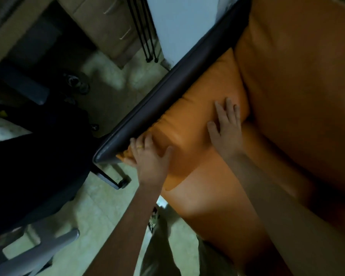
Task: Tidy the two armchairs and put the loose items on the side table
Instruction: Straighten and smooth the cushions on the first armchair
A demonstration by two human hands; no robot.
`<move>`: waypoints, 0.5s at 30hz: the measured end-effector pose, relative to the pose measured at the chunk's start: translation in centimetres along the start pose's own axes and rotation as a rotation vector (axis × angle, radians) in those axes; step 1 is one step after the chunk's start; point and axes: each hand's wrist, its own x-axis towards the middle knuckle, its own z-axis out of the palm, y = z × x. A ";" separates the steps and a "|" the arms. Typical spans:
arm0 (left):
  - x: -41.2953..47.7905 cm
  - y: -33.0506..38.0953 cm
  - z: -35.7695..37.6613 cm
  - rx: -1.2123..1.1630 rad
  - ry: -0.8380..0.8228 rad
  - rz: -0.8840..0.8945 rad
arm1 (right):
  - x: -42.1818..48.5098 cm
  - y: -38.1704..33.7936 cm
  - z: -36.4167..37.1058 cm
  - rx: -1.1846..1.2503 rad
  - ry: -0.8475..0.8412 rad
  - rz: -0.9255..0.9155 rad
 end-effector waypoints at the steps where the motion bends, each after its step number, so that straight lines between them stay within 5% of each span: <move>1: -0.3 0.9 0.1 0.050 -0.035 0.100 | -0.6 0.1 -0.1 0.015 -0.019 0.013; 8: -1.6 6.0 2.4 0.156 -0.246 0.599 | -5.8 1.5 -2.2 0.217 -0.123 0.238; 15: -2.3 10.3 3.4 0.241 -0.603 0.849 | -13.2 3.1 -5.8 0.354 0.165 0.485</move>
